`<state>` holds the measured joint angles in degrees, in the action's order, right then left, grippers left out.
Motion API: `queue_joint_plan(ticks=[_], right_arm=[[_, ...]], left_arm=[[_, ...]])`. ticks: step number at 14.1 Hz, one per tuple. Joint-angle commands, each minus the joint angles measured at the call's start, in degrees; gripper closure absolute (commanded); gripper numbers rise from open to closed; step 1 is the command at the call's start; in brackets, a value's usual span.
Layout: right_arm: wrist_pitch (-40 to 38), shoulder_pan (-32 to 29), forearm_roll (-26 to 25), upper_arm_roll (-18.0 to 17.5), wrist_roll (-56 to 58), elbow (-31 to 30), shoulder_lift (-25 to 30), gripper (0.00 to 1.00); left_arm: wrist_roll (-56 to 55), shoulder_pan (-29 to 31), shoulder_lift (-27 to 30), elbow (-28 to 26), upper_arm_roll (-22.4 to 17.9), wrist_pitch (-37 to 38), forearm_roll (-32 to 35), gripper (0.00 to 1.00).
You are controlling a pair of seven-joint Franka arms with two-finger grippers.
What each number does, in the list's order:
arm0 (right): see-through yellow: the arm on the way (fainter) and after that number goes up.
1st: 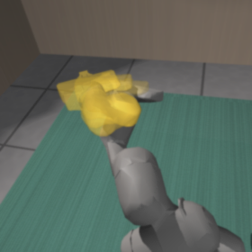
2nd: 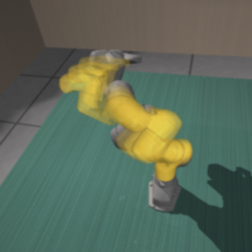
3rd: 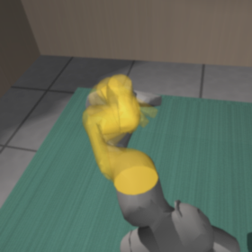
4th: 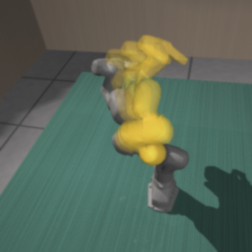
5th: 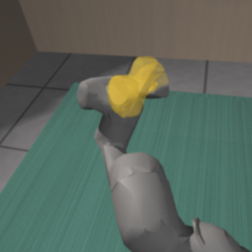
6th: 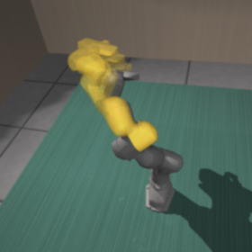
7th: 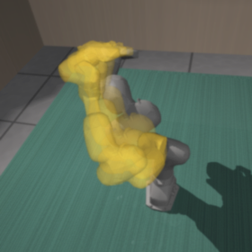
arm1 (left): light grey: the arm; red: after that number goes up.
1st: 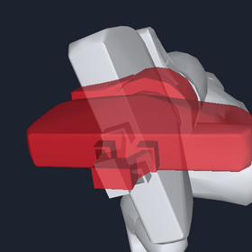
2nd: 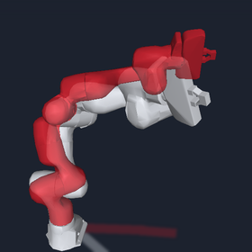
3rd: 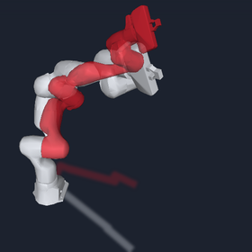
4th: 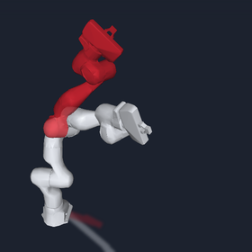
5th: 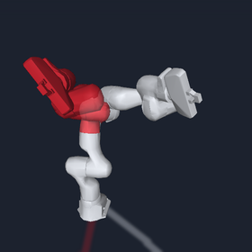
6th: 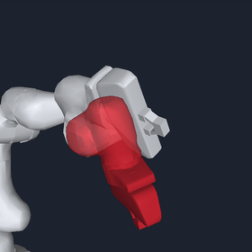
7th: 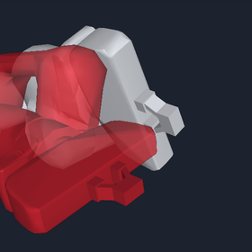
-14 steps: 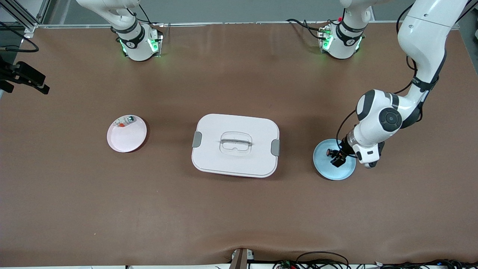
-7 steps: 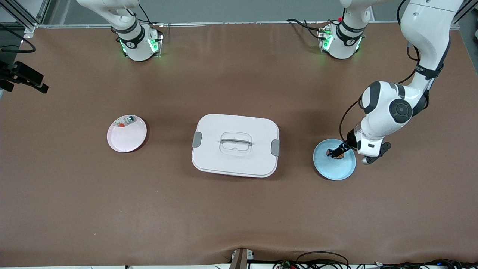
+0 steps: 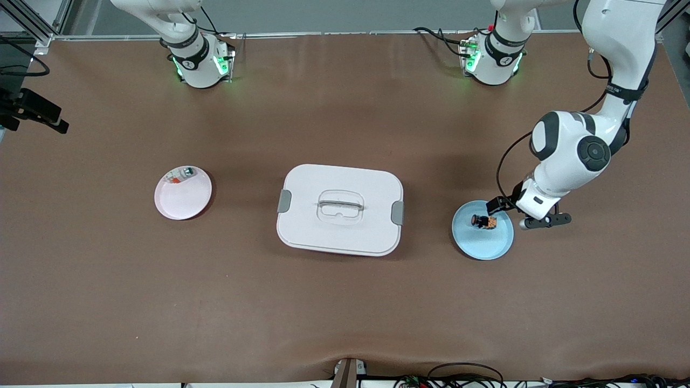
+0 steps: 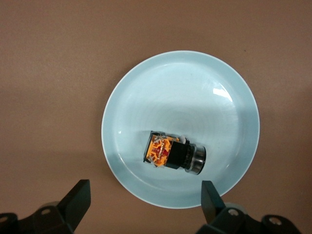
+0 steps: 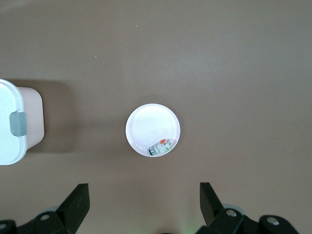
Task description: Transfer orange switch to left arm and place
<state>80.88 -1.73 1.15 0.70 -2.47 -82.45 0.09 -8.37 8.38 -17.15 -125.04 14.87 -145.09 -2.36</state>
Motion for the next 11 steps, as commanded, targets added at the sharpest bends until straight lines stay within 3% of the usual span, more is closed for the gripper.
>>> queue_joint_plan(ticks=[1,8,11], right_arm=[[-0.19,-0.82,0.87,-0.53,0.62,-0.43,0.35,0.00],[0.25,-0.74,0.87,-0.62,0.62,-0.43,0.35,0.00],[0.25,-0.74,0.87,-0.62,0.62,-0.43,0.35,0.00]], left_arm=[[9.03,-1.70,4.31,-0.91,-2.74,3.05,-1.42,0.00],[5.30,-1.62,7.21,2.69,-3.36,5.34,-1.07,0.00],[5.46,-0.65,7.22,9.88,-3.36,15.59,0.15,0.00]])
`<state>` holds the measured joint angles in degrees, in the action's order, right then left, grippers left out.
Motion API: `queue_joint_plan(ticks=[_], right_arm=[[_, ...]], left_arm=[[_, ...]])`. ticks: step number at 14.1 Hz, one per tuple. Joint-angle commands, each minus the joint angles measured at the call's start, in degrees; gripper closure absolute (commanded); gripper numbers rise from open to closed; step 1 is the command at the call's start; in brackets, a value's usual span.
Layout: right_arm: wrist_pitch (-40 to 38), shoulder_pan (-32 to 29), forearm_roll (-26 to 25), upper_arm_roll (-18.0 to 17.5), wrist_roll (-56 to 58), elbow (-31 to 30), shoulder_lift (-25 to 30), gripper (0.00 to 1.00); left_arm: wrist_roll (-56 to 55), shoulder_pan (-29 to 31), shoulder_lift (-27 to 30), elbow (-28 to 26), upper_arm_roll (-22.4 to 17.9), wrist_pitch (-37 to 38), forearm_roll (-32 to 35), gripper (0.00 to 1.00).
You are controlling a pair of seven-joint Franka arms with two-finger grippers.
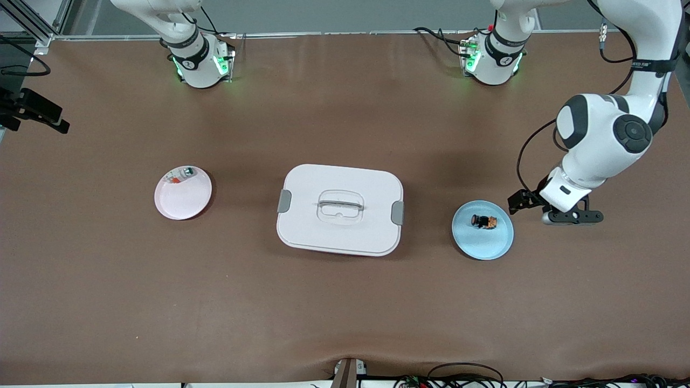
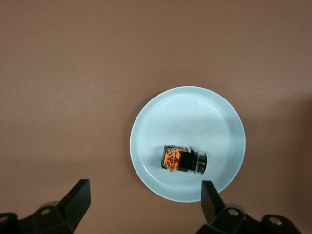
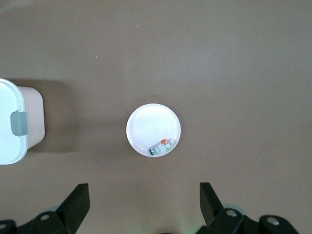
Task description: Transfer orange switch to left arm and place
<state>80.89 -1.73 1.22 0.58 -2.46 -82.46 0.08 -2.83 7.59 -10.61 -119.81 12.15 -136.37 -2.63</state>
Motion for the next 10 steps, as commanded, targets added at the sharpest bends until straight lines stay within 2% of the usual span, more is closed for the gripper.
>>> queue_joint_plan(ticks=[1,10], right_arm=[[0.23,-0.74,0.80,-0.50,0.62,-0.42,0.35,0.00],[0.85,-0.74,0.80,-0.67,0.62,-0.60,0.35,0.00]], left_arm=[[0.36,1.19,1.03,6.33,-0.64,9.34,2.09,0.00],[0.20,2.26,9.63,6.44,-0.47,17.71,2.63,0.00]])
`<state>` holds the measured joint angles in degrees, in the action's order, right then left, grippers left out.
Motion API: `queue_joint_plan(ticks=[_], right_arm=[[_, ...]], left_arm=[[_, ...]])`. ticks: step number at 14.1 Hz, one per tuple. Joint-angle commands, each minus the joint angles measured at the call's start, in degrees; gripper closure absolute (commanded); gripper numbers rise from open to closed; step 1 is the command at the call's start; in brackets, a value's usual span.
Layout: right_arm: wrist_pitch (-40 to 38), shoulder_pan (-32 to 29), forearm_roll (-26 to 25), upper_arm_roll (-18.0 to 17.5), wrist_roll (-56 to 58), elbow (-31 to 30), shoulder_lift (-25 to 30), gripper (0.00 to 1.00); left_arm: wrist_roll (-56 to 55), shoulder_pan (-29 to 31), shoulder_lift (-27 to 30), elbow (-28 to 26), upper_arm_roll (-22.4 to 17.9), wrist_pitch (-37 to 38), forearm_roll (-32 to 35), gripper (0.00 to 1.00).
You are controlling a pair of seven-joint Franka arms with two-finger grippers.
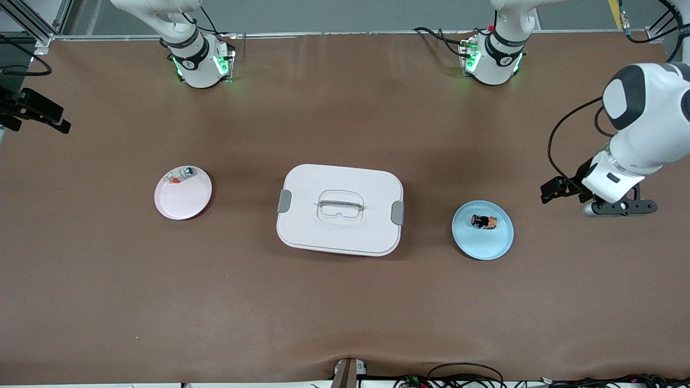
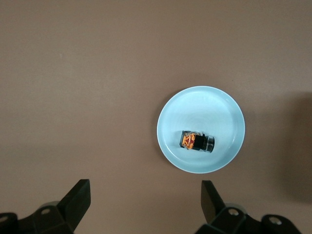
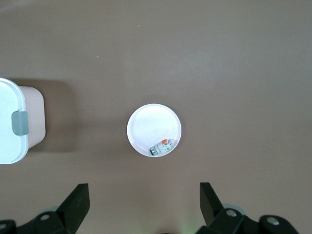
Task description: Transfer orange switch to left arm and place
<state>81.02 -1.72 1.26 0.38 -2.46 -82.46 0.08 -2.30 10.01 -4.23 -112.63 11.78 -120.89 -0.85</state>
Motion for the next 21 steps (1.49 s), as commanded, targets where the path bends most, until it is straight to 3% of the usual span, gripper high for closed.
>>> queue_joint_plan(ticks=[1,9,13,21], right_arm=[[0.98,-0.65,0.76,-0.47,0.61,-0.59,0.36,0.00],[0.45,0.05,0.76,-0.47,3.05,-0.68,0.27,0.00],[0.36,-0.30,0.76,-0.38,8.87,-0.68,0.36,0.00],[0.89,-0.39,0.93,-0.21,6.60,-0.59,0.36,0.00]], left_arm=[[-0.42,-0.16,4.30,-0.75,0.09,3.02,0.94,0.00],[-0.78,-1.12,9.15,0.47,-0.35,5.84,0.24,0.00],[-0.52,-9.11,8.62,3.10,-8.60,6.45,0.50,0.00],[-0.78,-10.36,8.09,8.11,-9.67,10.31,0.68,0.00]])
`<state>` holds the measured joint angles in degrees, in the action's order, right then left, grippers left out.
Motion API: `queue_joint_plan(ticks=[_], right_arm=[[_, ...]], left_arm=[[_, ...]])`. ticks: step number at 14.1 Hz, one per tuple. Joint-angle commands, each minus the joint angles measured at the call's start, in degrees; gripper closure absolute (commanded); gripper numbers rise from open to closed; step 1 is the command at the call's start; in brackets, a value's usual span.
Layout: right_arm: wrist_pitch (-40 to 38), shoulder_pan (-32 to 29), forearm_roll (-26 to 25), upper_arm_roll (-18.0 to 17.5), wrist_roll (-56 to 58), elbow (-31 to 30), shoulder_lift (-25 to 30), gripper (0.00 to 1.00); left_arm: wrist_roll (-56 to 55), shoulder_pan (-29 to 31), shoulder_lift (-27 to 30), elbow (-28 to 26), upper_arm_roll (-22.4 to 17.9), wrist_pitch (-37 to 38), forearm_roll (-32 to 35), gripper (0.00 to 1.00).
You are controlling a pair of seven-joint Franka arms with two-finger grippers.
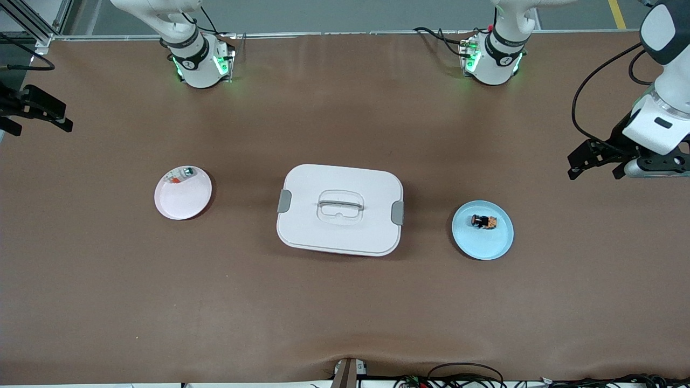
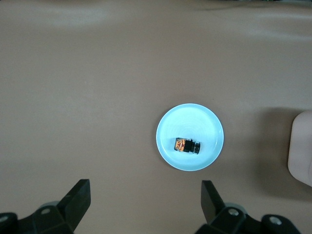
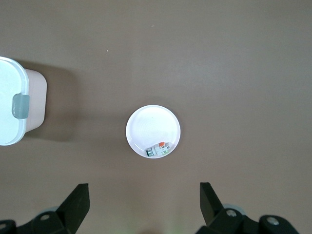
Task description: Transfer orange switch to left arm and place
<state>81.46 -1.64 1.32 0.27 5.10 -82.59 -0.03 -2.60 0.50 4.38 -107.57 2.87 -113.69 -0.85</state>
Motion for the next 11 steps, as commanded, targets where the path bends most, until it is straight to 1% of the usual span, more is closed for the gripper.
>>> queue_joint_plan(ticks=[1,3,8,11], right_arm=[[0.54,-0.47,0.87,-0.10,-1.49,-0.47,0.46,0.00],[0.54,-0.47,0.87,-0.10,-1.50,-0.47,0.46,0.00],[0.36,-0.47,1.40,-0.10,-2.55,-0.55,0.46,0.00],[0.28,-0.55,1.66,-0.10,-2.99,-0.55,0.46,0.00]], left_arm=[[-0.39,-0.77,-0.51,4.54,-0.67,5.04,0.68,0.00],[-0.13,-0.68,-0.51,7.71,-0.67,9.00,0.59,0.00],[-0.30,-0.68,0.10,12.55,-0.50,15.95,0.68,0.00],[-0.65,-1.21,-0.16,12.73,-0.41,16.49,0.42,0.00]])
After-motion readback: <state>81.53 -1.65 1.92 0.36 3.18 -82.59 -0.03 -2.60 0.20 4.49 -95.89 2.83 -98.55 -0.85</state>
